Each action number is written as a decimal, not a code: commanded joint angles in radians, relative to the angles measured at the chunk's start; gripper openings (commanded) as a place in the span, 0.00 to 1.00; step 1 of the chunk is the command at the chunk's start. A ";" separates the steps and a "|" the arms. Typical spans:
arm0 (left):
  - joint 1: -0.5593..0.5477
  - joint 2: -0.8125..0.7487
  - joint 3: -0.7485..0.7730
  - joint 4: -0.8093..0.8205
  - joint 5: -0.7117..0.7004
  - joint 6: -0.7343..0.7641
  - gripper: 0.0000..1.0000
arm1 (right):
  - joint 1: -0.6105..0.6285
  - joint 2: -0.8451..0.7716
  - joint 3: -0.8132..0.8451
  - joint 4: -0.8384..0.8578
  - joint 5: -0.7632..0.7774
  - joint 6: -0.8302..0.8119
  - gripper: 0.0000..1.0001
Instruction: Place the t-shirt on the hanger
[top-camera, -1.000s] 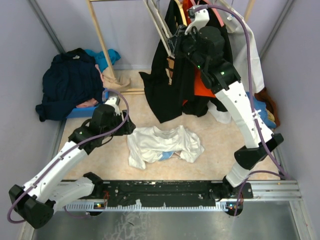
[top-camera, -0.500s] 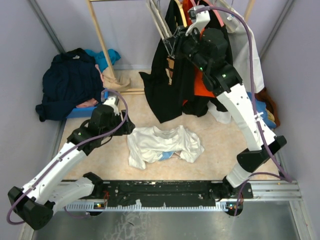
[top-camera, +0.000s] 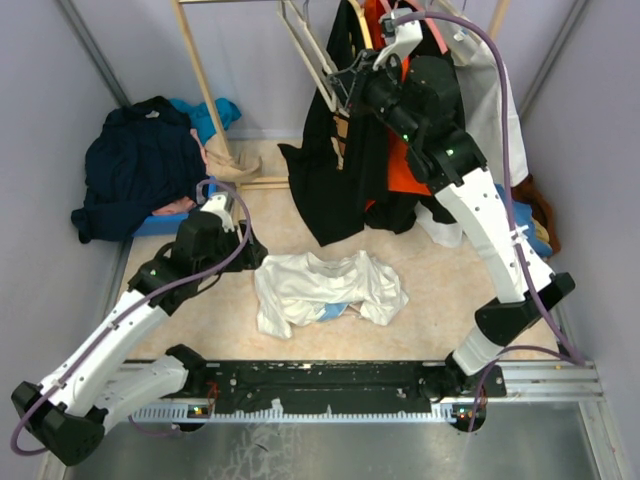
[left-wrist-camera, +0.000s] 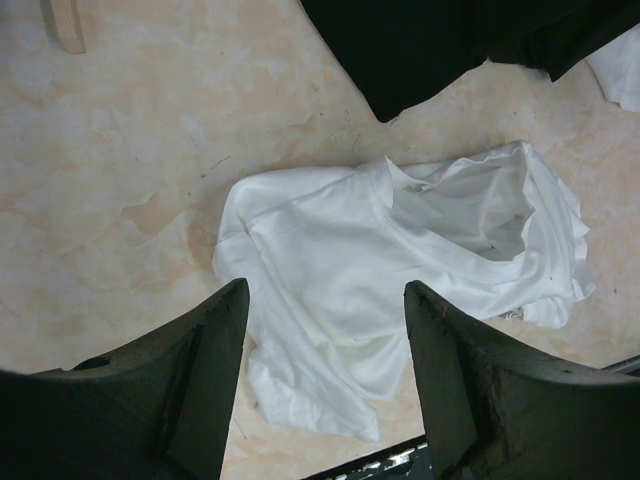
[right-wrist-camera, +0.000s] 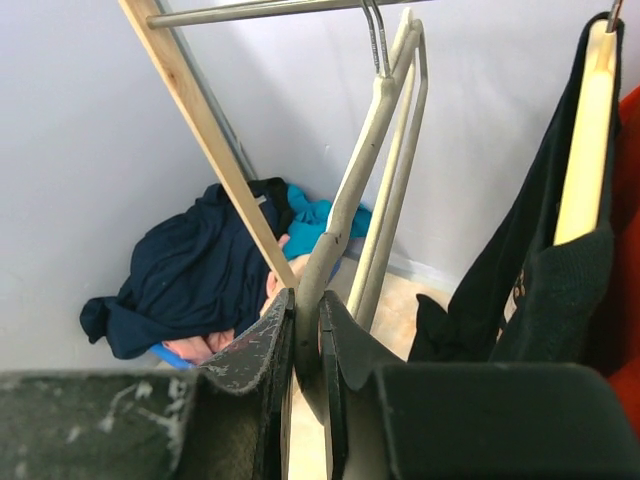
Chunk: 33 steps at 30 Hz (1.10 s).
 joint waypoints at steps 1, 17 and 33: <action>0.002 -0.030 -0.006 -0.009 -0.017 0.019 0.70 | 0.013 0.025 0.053 0.091 -0.070 0.020 0.06; 0.002 -0.058 -0.011 -0.021 -0.023 0.020 0.71 | 0.082 0.063 0.080 0.082 -0.052 -0.024 0.34; 0.003 -0.048 0.005 -0.029 -0.016 0.019 0.71 | 0.082 -0.012 0.001 0.104 -0.043 -0.054 0.35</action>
